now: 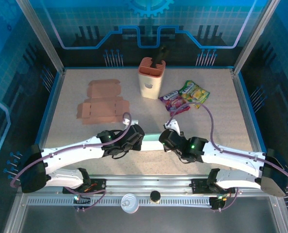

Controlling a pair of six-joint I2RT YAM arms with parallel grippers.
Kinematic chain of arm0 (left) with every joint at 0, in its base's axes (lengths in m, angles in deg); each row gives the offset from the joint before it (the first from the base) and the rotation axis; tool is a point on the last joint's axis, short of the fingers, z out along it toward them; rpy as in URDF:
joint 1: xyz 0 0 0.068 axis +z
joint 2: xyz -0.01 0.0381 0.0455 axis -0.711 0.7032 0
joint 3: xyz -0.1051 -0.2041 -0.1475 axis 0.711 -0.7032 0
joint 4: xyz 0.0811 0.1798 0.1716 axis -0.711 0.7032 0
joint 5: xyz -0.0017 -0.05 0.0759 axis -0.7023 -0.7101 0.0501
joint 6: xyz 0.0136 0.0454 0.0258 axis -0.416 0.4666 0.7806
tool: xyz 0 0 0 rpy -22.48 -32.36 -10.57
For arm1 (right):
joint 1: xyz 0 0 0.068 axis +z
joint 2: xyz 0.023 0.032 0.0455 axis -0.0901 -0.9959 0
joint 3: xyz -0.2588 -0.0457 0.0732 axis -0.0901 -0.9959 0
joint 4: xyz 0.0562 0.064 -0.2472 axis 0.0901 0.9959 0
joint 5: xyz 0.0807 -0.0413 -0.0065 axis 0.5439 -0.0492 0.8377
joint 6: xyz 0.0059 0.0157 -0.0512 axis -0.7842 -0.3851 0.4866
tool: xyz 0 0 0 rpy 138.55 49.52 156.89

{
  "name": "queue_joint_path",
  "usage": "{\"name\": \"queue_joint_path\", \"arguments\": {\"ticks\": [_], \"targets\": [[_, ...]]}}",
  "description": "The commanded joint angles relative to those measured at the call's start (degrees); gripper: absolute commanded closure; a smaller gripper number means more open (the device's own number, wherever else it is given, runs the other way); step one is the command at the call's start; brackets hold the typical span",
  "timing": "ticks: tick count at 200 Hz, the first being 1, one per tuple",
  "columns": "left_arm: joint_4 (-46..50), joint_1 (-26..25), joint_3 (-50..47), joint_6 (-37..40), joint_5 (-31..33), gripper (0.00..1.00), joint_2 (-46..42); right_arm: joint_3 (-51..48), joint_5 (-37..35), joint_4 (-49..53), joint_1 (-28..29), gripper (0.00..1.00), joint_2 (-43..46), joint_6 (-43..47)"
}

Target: Fold the paper box

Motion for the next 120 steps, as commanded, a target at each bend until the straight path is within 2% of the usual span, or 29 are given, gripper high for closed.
{"name": "queue_joint_path", "arguments": {"ticks": [1, 16, 45, 62, 91, 120], "targets": [[-2.3, -1.5, -1.5, 0.6, -0.3, 1.00, -0.5, -1.1, 2.1, -0.6, 1.3, 1.00, 1.0, -0.7], [-1.9, -1.9, -1.6, 0.1, 0.8, 1.00, -0.8, -0.9, 3.3, 0.9, 1.3, 1.00, 2.0, -1.9], [-1.6, -2.7, -2.0, -1.3, 3.0, 1.00, -1.0, -1.3, 7.2, 4.4, 1.2, 0.64, 6.4, -7.2], [-1.9, -3.0, -2.4, -1.9, 3.6, 1.00, -1.0, -3.2, 11.4, 4.1, 0.2, 0.49, 11.0, -12.0], [-2.2, -3.4, -2.5, -2.5, 4.3, 1.00, -1.1, -6.1, 17.2, 2.5, -2.9, 0.36, 19.3, -21.7], [-2.0, -3.8, -2.3, -2.9, 4.8, 1.00, -1.0, -8.3, 19.1, -1.2, -5.0, 0.30, 24.8, -35.8]]}}
